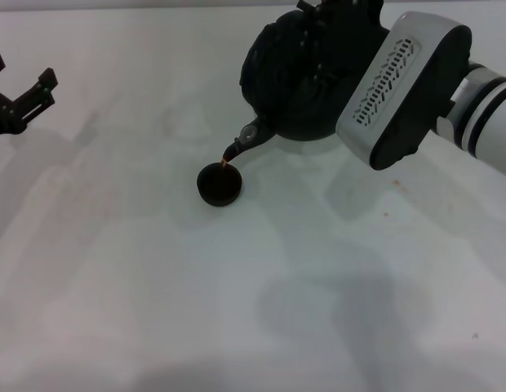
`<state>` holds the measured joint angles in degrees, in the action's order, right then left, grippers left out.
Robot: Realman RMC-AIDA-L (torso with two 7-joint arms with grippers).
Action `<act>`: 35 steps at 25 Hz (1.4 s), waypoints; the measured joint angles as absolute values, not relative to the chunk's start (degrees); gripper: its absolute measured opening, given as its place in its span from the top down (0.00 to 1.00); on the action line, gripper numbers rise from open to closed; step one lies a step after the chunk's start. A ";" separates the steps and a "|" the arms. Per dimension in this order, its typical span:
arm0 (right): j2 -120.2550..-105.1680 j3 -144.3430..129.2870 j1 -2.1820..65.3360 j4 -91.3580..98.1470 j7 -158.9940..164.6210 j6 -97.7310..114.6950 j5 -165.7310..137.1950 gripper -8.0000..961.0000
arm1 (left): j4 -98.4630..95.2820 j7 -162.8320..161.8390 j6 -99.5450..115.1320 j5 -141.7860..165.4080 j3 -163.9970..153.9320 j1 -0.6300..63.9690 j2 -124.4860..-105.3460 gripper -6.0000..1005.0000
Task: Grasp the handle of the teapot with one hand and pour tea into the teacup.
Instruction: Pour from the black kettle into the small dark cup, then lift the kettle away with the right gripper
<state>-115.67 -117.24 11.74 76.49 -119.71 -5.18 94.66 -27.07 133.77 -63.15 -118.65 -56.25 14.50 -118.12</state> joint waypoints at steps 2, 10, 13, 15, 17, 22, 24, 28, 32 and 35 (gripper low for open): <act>-115.66 -117.29 11.71 76.54 -119.71 -5.18 94.66 0.88 | -27.07 133.77 -62.92 -118.65 -56.25 14.64 -118.13 0.13; -115.57 -117.34 11.50 76.64 -120.41 -5.18 94.66 0.88 | -27.07 133.77 -61.59 -118.65 -56.25 14.79 -118.13 0.13; -115.58 -117.34 11.50 76.65 -120.41 -5.26 94.66 0.88 | -27.07 133.77 -61.24 -118.65 -56.25 14.79 -118.17 0.13; -115.58 -117.34 11.51 76.65 -120.41 -5.28 94.66 0.88 | -27.07 133.77 -61.04 -118.65 -56.25 14.83 -118.21 0.13; -115.58 -117.33 11.51 76.64 -120.41 -5.28 94.66 0.88 | -27.07 133.77 -60.95 -118.65 -56.25 14.85 -118.22 0.13; -115.58 -117.45 11.52 76.64 -120.53 -5.26 94.66 0.88 | -27.07 133.80 -60.71 -118.65 -56.25 14.94 -118.20 0.13; -115.61 -117.46 11.51 76.65 -120.76 -5.25 94.66 0.88 | -27.07 133.82 -60.40 -118.65 -56.25 14.99 -118.17 0.13; -115.67 -117.56 11.47 76.65 -120.98 -5.23 94.66 0.88 | -27.07 133.84 -60.14 -118.65 -56.25 15.06 -118.15 0.13; -115.66 -117.59 11.45 76.65 -120.87 -5.29 94.91 0.88 | -27.07 133.86 -59.96 -118.65 -56.25 15.06 -118.13 0.13; -115.61 -117.53 11.38 76.54 -120.60 -5.68 95.51 0.88 | -27.07 133.86 -59.81 -118.65 -56.25 15.04 -118.18 0.13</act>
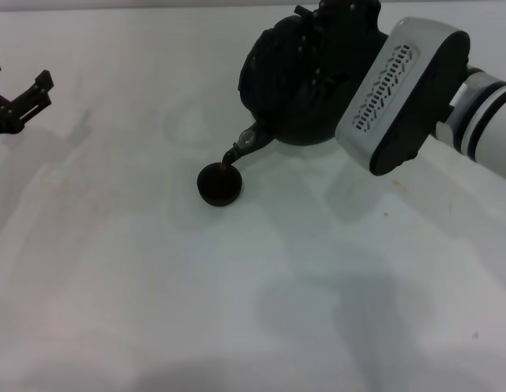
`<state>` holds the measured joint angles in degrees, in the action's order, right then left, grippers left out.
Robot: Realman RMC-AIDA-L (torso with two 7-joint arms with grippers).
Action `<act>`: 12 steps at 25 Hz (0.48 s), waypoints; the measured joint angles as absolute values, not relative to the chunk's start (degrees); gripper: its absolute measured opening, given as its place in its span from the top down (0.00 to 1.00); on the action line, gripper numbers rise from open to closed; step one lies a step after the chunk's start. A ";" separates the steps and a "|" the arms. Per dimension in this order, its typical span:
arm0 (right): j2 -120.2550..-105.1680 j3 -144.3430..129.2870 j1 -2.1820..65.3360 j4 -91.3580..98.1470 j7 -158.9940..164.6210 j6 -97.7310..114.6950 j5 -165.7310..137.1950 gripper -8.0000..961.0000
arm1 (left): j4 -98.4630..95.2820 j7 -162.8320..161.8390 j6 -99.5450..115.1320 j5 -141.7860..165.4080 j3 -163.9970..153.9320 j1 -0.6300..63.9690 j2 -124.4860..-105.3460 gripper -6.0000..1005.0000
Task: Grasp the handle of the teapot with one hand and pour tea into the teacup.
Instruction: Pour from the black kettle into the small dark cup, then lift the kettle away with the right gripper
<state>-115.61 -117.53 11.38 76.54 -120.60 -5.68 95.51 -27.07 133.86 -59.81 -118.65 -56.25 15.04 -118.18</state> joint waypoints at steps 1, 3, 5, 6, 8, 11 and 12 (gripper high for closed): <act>-115.60 -117.31 11.30 76.45 -120.58 -5.82 96.29 0.88 | -27.07 133.86 -59.75 -118.65 -56.25 15.04 -118.20 0.13; -115.51 -116.68 11.19 76.37 -120.57 -6.72 98.53 0.88 | -27.07 133.86 -59.67 -118.65 -56.25 15.03 -118.21 0.13; -115.43 -115.06 11.13 76.01 -120.56 -9.27 101.32 0.88 | -27.07 133.86 -59.62 -118.65 -56.25 15.03 -118.21 0.13; -115.46 -114.16 11.02 75.73 -120.56 -10.47 102.39 0.88 | -27.07 133.86 -59.60 -118.65 -56.25 15.03 -118.21 0.13; -115.58 -112.43 10.72 75.15 -120.55 -12.36 104.55 0.88 | -27.07 133.86 -59.56 -118.65 -56.25 15.03 -118.21 0.13; -115.55 -110.04 10.49 73.85 -120.54 -15.27 108.29 0.88 | -27.07 133.86 -59.51 -118.65 -56.25 15.03 -118.22 0.13; -115.54 -108.71 10.48 73.20 -120.53 -17.57 109.79 0.88 | -27.07 133.86 -59.49 -118.65 -56.25 15.03 -118.22 0.13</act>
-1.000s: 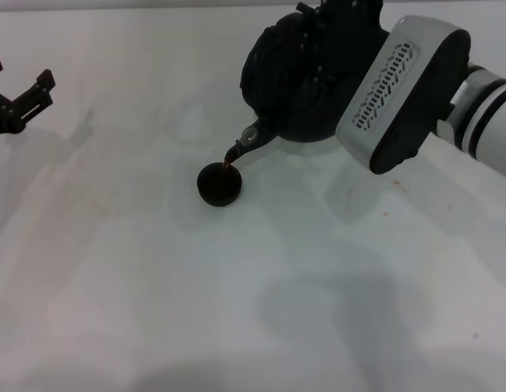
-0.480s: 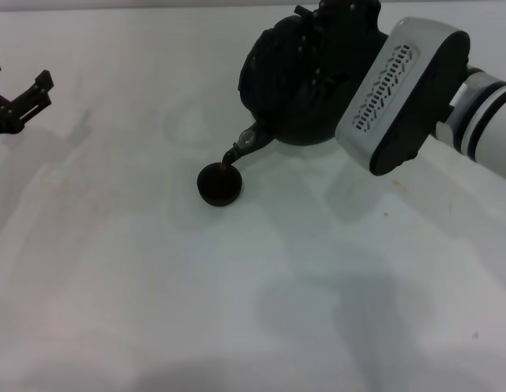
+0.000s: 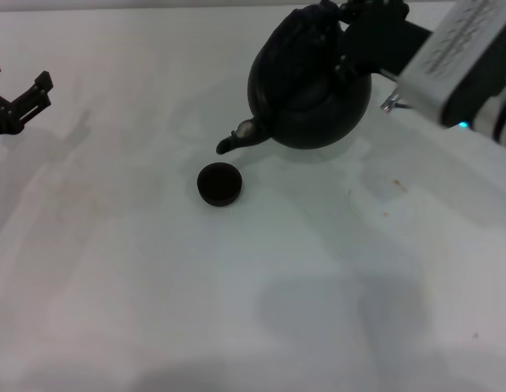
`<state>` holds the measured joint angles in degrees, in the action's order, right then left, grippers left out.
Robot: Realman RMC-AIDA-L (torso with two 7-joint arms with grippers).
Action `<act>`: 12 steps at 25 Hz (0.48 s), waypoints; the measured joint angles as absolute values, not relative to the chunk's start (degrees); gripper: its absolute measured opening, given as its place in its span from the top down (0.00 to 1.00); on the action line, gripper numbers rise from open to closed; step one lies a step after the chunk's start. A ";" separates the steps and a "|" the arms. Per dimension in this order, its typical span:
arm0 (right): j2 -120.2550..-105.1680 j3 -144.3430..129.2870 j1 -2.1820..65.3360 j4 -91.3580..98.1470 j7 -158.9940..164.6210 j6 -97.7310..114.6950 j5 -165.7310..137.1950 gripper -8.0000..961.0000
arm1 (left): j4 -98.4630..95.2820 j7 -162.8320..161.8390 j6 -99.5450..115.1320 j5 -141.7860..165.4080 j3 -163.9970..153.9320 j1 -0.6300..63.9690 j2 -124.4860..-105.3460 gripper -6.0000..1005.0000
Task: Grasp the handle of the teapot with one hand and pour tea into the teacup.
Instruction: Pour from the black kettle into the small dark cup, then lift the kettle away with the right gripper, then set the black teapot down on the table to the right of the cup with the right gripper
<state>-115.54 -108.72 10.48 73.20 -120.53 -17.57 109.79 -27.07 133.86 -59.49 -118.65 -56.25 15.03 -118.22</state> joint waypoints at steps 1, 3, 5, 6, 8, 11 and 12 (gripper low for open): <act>-115.51 -107.19 10.44 72.51 -120.53 -19.78 111.13 0.88 | -27.07 133.88 -59.47 -118.65 -56.25 15.03 -118.22 0.13; -115.50 -104.56 10.02 71.25 -120.53 -24.25 113.17 0.88 | -27.07 133.92 -59.43 -118.65 -56.25 15.03 -118.22 0.13; -115.49 -102.93 9.07 70.66 -120.68 -26.68 113.98 0.88 | -27.07 133.93 -59.39 -118.65 -56.25 15.02 -118.22 0.13; -115.48 -102.58 8.48 70.59 -120.79 -27.12 114.02 0.88 | -27.07 133.93 -59.38 -118.65 -56.25 14.99 -118.21 0.13; -115.40 -102.16 7.35 70.57 -120.92 -27.39 113.90 0.88 | -27.07 133.94 -59.38 -118.65 -56.25 14.95 -118.17 0.13; -115.29 -100.64 5.63 69.93 -121.00 -29.47 113.76 0.88 | -27.07 133.94 -59.38 -118.65 -56.27 14.95 -118.11 0.13; -115.26 -99.96 5.17 69.56 -121.06 -30.48 113.74 0.88 | -27.07 133.95 -59.38 -118.65 -56.30 14.95 -118.08 0.13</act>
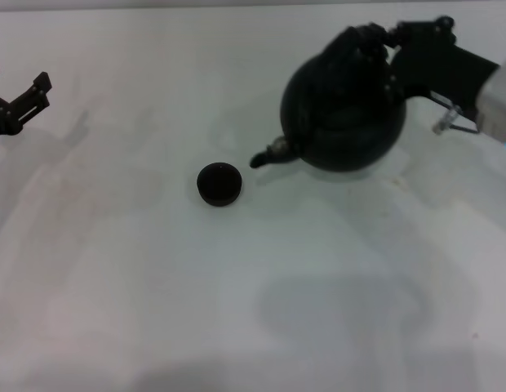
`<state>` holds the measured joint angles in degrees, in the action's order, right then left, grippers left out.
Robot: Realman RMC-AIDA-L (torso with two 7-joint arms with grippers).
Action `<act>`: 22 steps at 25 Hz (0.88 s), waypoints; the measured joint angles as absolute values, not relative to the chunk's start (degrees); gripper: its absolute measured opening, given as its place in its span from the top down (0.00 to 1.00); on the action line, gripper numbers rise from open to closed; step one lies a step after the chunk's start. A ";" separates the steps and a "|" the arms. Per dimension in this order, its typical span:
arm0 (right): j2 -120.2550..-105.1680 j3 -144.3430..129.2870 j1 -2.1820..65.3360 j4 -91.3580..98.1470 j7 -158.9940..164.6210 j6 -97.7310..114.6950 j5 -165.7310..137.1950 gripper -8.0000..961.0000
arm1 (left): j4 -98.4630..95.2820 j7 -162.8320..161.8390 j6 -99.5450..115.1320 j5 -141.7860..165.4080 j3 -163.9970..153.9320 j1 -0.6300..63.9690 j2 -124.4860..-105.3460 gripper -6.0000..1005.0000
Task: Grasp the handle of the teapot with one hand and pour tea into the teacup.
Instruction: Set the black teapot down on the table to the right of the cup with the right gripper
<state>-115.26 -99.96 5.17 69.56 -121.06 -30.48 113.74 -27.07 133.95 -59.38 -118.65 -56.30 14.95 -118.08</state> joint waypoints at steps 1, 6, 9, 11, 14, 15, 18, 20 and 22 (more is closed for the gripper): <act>-115.25 -99.11 4.68 69.08 -121.26 -31.91 113.73 0.88 | -27.07 133.95 -59.38 -118.65 -56.35 14.98 -118.04 0.13; -115.40 -95.11 1.60 67.80 -123.14 -37.67 113.85 0.88 | -27.11 133.97 -59.38 -118.65 -56.46 15.28 -117.98 0.13; -115.31 -93.25 0.14 67.34 -123.07 -40.26 114.16 0.88 | -27.09 134.00 -59.39 -118.65 -56.49 15.44 -117.96 0.13; -115.29 -92.27 -0.35 66.59 -123.54 -41.88 114.23 0.88 | -27.08 134.16 -59.38 -118.47 -56.40 15.49 -117.99 0.13; -115.34 -91.19 -0.28 64.46 -125.79 -42.99 114.61 0.88 | -27.07 134.81 -58.99 -118.27 -56.35 15.65 -118.11 0.13; -115.37 -90.64 -0.07 63.67 -126.39 -43.31 114.76 0.88 | -27.07 134.96 -58.86 -118.26 -56.36 15.68 -118.14 0.13; -115.40 -88.96 0.58 61.84 -127.26 -44.37 115.15 0.88 | -27.07 135.16 -58.76 -118.23 -56.50 15.76 -118.16 0.13; -115.38 -87.94 0.95 60.89 -127.97 -45.18 115.23 0.88 | -27.06 135.18 -58.74 -118.21 -56.49 15.78 -118.18 0.13; -115.41 -87.13 1.13 60.32 -128.78 -45.58 115.25 0.88 | -27.07 135.18 -58.73 -118.20 -56.48 15.79 -118.19 0.13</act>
<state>-115.41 -87.13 1.13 60.32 -128.78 -45.58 115.25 -27.07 135.18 -58.73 -118.20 -56.48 15.79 -118.19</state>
